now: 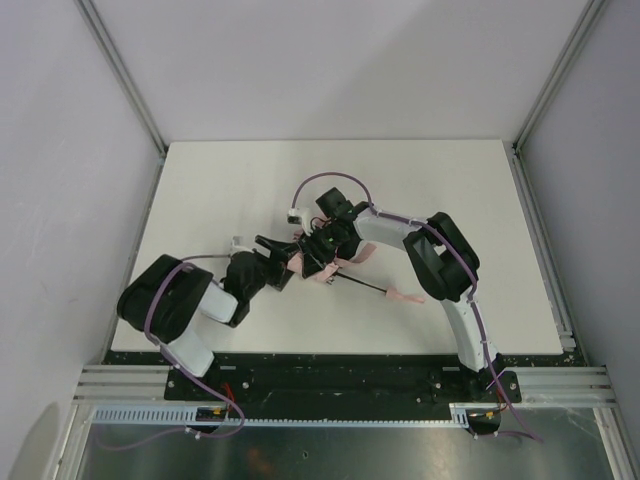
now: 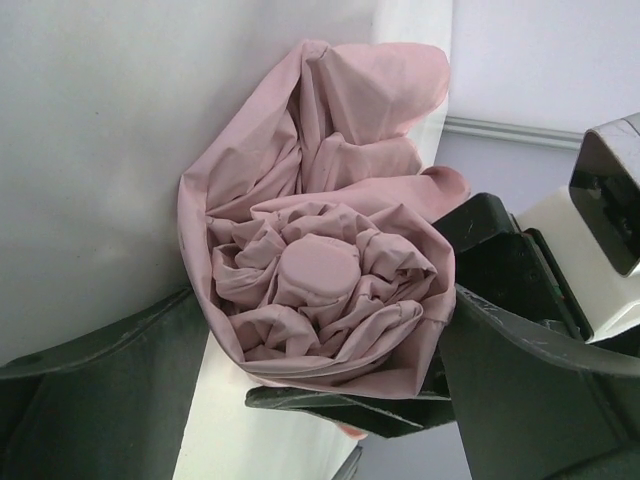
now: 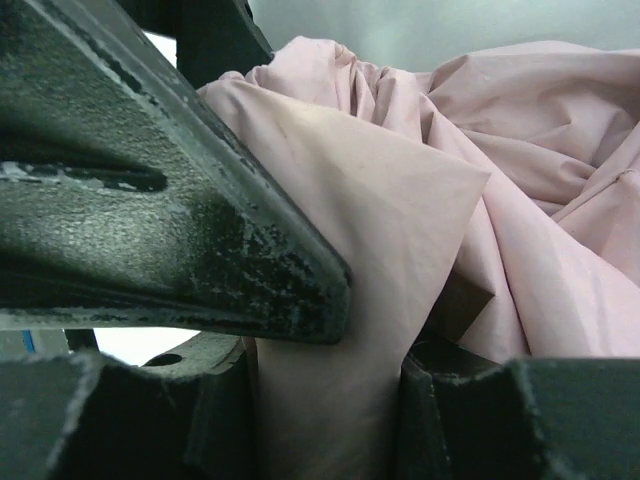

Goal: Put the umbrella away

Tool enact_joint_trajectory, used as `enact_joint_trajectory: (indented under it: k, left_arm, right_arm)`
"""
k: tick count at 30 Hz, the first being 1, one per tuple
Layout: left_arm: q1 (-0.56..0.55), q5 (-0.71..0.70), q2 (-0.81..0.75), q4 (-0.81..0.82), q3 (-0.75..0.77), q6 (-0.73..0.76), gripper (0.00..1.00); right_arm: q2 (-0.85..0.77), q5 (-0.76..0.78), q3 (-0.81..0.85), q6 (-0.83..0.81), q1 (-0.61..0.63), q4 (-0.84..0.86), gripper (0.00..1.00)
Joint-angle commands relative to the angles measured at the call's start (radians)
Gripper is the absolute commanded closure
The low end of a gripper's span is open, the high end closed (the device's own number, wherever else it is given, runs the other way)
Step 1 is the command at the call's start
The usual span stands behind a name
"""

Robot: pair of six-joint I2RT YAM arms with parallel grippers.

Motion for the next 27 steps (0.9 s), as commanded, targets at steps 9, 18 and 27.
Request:
enact_joint_trajectory:
  k: [9, 18, 27]
  left_arm:
    - [-0.045, -0.194, 0.076, -0.03, 0.026, -0.004, 0.48]
    - [-0.022, -0.156, 0.055, -0.036, 0.025, 0.074, 0.91]
    - [0.0, -0.011, 0.02, -0.044, 0.016, 0.169, 1.0]
  right_arm:
    - [0.097, 0.08, -0.107, -0.022, 0.044, -0.191, 1.0]
    - [-0.02, 0.187, -0.164, 0.081, 0.044, -0.071, 0.91]
    - [-0.354, 0.347, -0.229, 0.285, 0.025, -0.043, 0.33]
